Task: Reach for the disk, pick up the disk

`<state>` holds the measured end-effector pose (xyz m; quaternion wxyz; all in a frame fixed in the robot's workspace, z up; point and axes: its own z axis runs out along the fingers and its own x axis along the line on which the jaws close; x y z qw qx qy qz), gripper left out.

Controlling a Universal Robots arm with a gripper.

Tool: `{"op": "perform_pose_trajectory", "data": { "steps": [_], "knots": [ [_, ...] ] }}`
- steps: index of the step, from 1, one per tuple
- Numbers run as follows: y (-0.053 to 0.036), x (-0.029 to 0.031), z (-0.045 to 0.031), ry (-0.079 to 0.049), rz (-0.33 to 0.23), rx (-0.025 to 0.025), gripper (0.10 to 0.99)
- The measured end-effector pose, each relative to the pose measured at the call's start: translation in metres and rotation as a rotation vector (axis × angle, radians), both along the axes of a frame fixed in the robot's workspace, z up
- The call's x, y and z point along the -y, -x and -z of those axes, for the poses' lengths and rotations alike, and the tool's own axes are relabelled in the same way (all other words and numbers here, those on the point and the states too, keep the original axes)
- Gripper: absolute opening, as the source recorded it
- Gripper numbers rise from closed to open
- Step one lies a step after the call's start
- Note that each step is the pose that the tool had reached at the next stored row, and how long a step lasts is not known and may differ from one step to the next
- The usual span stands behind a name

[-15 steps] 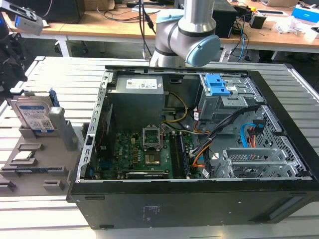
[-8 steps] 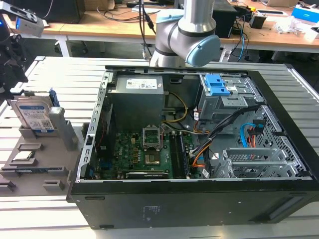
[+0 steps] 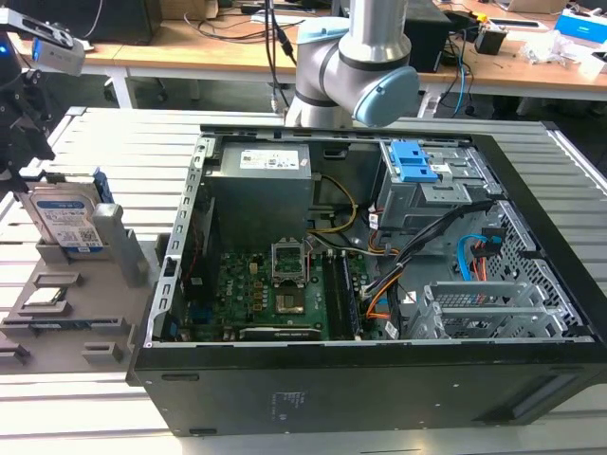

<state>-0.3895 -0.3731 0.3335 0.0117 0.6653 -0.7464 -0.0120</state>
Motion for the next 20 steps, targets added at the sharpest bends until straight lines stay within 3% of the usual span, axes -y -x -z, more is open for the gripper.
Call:
{"op": "perform_pose_trajectory", "data": {
  "steps": [4,7,9,20],
  "knots": [
    [0.0,-0.0002,0.0031,0.0,-0.01,-0.0001,0.663],
    [0.0,-0.0012,0.0053,0.0,-0.095,0.0002,0.663],
    [0.0005,-0.0019,0.0062,0.0,-0.117,0.0002,0.663],
    [0.0046,-0.0028,0.0228,0.0,-0.122,0.0,0.663]
  ]
}}
